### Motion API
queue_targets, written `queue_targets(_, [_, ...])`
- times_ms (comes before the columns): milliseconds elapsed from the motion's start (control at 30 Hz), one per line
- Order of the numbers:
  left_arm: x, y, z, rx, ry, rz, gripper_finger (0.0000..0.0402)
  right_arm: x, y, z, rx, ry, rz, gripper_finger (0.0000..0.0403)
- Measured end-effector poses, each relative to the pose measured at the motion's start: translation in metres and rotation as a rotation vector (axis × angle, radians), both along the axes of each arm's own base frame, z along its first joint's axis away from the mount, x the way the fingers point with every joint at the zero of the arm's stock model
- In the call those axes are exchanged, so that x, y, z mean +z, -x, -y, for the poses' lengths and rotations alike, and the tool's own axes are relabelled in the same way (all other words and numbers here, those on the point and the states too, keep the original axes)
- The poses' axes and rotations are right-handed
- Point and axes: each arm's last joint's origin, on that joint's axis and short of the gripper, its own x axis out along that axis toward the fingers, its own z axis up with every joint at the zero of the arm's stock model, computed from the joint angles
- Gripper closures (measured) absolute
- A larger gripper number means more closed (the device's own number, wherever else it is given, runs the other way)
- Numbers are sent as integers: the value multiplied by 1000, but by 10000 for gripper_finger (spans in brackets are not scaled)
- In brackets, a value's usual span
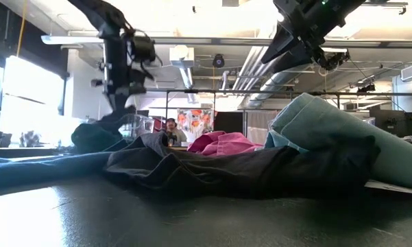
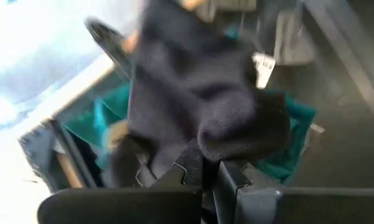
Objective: Sort towels by color in basket
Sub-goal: Put the left black kitchen towel into the left transparent bin
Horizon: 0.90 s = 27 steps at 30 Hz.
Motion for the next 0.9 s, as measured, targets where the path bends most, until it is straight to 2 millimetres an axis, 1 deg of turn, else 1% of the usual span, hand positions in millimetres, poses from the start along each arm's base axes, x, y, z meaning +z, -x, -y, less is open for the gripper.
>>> queue_targets(67, [-14,0,0,12,38,-36,395,-1,1,0,0,1,-9,202])
queue_targets(133, [-24,-2,-1,2,74,-70,380,-1,1,0,3,-1,-13,202])
queue_targets(200, [-28,-3,-2,-15,98,-84,358,-1,1,0,10,-8,-12,202])
queue_targets(300, [-27,-3,0,-4,126,-57,319,-1,1,-1,20,-16,-15,202])
queue_targets(400, [-17,1,4,13,143,-26,284,-1,1,-1,20,-16,-19,202])
queue_targets(500, [3,6,9,16,128,-7,260,-1,1,0,19,-16,-19,202])
queue_targets(600, [25,11,14,14,77,49,250,-1,1,0,17,-16,-19,202])
queue_targets(700, [42,16,18,35,-6,111,248,-1,1,1,12,-17,-18,202])
queue_targets(800, [46,19,14,71,-72,142,251,-1,1,1,11,-18,-17,202])
queue_targets(900, [36,20,7,81,-72,165,257,-1,1,1,10,-18,-17,202])
